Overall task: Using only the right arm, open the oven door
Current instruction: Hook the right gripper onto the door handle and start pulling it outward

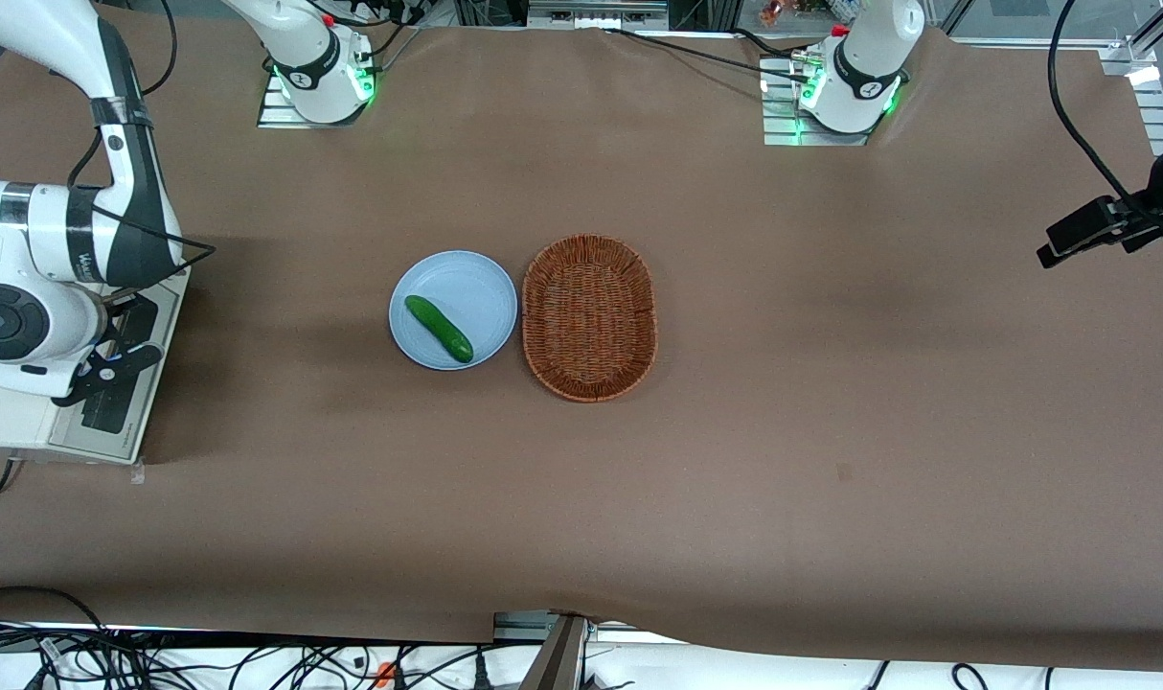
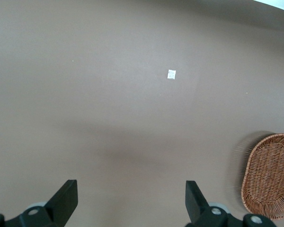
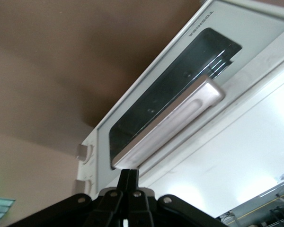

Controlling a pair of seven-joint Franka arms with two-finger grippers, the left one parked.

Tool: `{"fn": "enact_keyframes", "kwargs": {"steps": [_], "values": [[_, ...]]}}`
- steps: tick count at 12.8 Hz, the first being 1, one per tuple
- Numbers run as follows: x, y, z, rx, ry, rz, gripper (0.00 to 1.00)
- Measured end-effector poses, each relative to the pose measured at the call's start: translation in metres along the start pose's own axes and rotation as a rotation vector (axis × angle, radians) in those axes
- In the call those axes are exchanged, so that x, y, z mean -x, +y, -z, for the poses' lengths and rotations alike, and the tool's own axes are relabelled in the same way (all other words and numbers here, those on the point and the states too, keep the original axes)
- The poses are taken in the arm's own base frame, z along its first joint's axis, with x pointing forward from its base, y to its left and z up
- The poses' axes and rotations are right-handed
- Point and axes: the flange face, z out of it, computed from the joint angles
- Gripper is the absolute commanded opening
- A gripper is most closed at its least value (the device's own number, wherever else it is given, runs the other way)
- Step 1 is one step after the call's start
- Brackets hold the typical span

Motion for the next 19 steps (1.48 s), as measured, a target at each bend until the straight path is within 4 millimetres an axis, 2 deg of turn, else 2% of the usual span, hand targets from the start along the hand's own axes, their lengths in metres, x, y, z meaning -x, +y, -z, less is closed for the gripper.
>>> {"fn": "enact_keyframes", "kwargs": {"steps": [5, 12, 19], "values": [[-0.007, 0.011, -0.015, 0.028, 0.019, 0.031, 0.0], [-0.016, 0.011, -0.023, 0.036, 0.032, 0.045, 0.0], [-0.018, 0.008, -0.022, 0.011, 0.052, 0.038, 0.0]]}}
